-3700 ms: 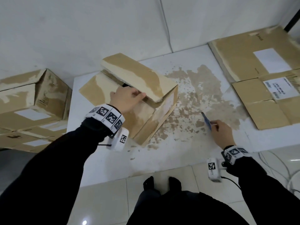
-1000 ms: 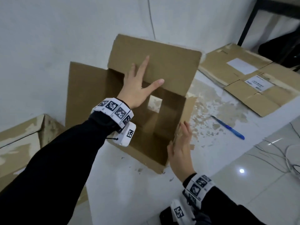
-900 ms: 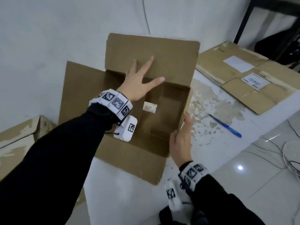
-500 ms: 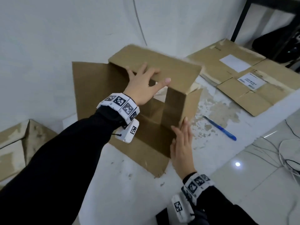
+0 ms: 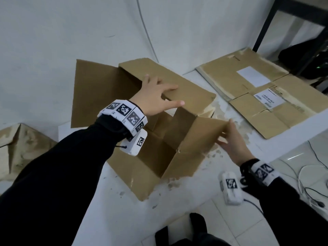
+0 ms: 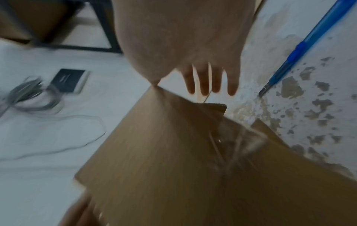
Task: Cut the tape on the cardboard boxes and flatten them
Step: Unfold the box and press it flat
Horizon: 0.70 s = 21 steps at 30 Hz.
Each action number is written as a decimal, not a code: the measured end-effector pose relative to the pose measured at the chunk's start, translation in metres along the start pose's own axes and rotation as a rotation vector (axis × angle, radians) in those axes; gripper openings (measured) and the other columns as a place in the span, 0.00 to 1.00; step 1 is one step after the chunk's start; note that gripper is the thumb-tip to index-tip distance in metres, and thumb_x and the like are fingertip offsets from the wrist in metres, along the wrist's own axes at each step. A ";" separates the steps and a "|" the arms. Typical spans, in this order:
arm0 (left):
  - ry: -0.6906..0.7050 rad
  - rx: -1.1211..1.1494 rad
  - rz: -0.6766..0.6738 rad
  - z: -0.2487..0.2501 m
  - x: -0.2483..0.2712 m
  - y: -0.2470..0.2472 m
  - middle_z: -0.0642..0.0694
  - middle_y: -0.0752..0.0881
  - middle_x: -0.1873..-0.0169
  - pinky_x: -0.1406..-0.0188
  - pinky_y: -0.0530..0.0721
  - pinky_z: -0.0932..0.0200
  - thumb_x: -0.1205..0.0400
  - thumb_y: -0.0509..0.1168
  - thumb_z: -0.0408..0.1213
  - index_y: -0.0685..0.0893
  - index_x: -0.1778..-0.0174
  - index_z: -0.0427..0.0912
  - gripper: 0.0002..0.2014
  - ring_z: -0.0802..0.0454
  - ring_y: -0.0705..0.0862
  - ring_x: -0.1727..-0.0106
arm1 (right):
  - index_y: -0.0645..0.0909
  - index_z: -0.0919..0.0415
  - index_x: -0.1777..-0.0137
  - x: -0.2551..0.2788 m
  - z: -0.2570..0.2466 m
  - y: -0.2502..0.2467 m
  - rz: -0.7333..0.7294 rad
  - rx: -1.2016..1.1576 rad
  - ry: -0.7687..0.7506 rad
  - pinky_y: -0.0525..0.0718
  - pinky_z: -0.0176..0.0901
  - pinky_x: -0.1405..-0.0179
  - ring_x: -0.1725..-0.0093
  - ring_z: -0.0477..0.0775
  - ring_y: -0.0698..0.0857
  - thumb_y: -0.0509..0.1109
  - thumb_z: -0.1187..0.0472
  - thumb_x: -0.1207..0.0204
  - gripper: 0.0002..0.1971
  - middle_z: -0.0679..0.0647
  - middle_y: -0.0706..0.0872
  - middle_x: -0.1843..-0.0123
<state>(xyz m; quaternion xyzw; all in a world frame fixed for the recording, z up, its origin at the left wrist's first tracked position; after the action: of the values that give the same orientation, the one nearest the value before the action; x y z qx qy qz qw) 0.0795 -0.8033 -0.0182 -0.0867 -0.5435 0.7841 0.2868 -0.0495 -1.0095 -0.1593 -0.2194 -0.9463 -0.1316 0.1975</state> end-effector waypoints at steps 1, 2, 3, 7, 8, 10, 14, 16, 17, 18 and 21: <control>0.007 -0.007 -0.016 0.001 -0.001 -0.001 0.42 0.59 0.20 0.20 0.46 0.36 0.25 0.64 0.65 0.68 0.23 0.65 0.33 0.39 0.40 0.16 | 0.77 0.56 0.39 -0.011 -0.003 0.001 -0.126 -0.066 0.119 0.78 0.51 0.37 0.39 0.54 0.81 0.44 0.36 0.17 0.29 0.57 0.81 0.33; 0.011 -0.008 -0.032 0.000 0.000 -0.002 0.43 0.59 0.20 0.19 0.46 0.37 0.25 0.65 0.64 0.68 0.24 0.65 0.32 0.40 0.41 0.16 | 0.77 0.58 0.37 -0.020 -0.003 0.004 -0.243 -0.087 0.208 0.78 0.51 0.38 0.38 0.55 0.82 0.41 0.33 0.19 0.34 0.58 0.82 0.34; 0.008 -0.005 -0.046 -0.004 0.002 -0.004 0.43 0.59 0.20 0.19 0.46 0.37 0.26 0.66 0.64 0.69 0.24 0.66 0.33 0.42 0.41 0.16 | 0.76 0.60 0.33 -0.027 -0.005 0.008 -0.333 -0.071 0.252 0.76 0.54 0.35 0.35 0.57 0.81 0.39 0.31 0.20 0.39 0.58 0.82 0.33; -0.050 0.010 -0.076 -0.028 0.028 -0.015 0.46 0.60 0.20 0.18 0.45 0.43 0.33 0.66 0.66 0.71 0.26 0.67 0.36 0.45 0.42 0.16 | 0.70 0.58 0.24 -0.031 -0.027 0.028 -0.379 -0.120 0.079 0.70 0.53 0.25 0.26 0.57 0.75 0.40 0.35 0.17 0.35 0.53 0.81 0.31; -0.069 0.014 -0.087 -0.035 0.036 -0.017 0.46 0.59 0.19 0.17 0.44 0.44 0.35 0.66 0.66 0.71 0.27 0.68 0.37 0.46 0.42 0.16 | 0.70 0.57 0.24 -0.029 -0.036 0.035 -0.385 -0.185 0.010 0.73 0.51 0.28 0.28 0.56 0.77 0.40 0.37 0.17 0.34 0.52 0.81 0.31; -0.100 -0.003 -0.111 -0.048 0.054 -0.019 0.48 0.58 0.19 0.17 0.44 0.45 0.35 0.70 0.67 0.70 0.27 0.68 0.37 0.47 0.42 0.16 | 0.74 0.53 0.28 -0.019 -0.055 0.050 -0.471 -0.277 -0.089 0.76 0.50 0.32 0.31 0.52 0.80 0.42 0.34 0.21 0.34 0.52 0.82 0.31; -0.129 -0.045 -0.145 -0.074 0.095 -0.016 0.50 0.54 0.17 0.20 0.45 0.55 0.32 0.69 0.68 0.68 0.27 0.69 0.36 0.52 0.44 0.16 | 0.87 0.48 0.44 0.002 -0.080 0.089 -0.746 0.103 -0.325 0.77 0.45 0.36 0.34 0.46 0.81 0.49 0.46 0.16 0.23 0.46 0.86 0.37; -0.158 -0.034 -0.143 -0.085 0.115 -0.011 0.51 0.51 0.16 0.23 0.45 0.60 0.31 0.65 0.71 0.66 0.27 0.72 0.35 0.55 0.44 0.16 | 0.80 0.51 0.34 0.007 -0.078 0.108 -0.858 0.403 -0.486 0.77 0.45 0.32 0.29 0.46 0.77 0.62 0.51 0.20 0.16 0.49 0.80 0.31; -0.187 -0.025 -0.139 -0.089 0.126 -0.007 0.51 0.51 0.16 0.23 0.45 0.61 0.32 0.64 0.71 0.64 0.27 0.73 0.36 0.56 0.44 0.16 | 0.75 0.48 0.30 0.007 -0.072 0.118 -0.901 0.520 -0.497 0.76 0.46 0.30 0.27 0.46 0.73 0.67 0.50 0.24 0.22 0.48 0.75 0.27; -0.214 -0.023 -0.131 -0.092 0.137 -0.003 0.51 0.50 0.16 0.24 0.46 0.62 0.31 0.64 0.69 0.63 0.25 0.72 0.36 0.57 0.45 0.16 | 0.69 0.46 0.26 0.008 -0.065 0.127 -0.939 0.611 -0.463 0.72 0.48 0.28 0.24 0.45 0.69 0.70 0.47 0.28 0.30 0.46 0.70 0.24; -0.300 -0.090 -0.105 -0.093 0.166 0.005 0.47 0.56 0.17 0.25 0.47 0.69 0.21 0.66 0.55 0.63 0.20 0.60 0.33 0.54 0.50 0.16 | 0.54 0.47 0.19 0.014 -0.047 0.150 -1.015 0.699 -0.354 0.70 0.36 0.29 0.24 0.43 0.64 0.74 0.45 0.32 0.45 0.45 0.63 0.20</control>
<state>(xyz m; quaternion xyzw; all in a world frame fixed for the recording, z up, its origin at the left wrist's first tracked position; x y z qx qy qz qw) -0.0166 -0.6399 -0.0303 0.0471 -0.6187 0.7469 0.2389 0.0239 -0.8900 -0.0867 0.3147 -0.9379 0.1456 0.0115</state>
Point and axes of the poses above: each hand's wrist, its own x-axis away from the middle knuckle, its own y-axis out of the palm, z = x × y, the point moved 4 cm from there along -x, towards the middle knuckle
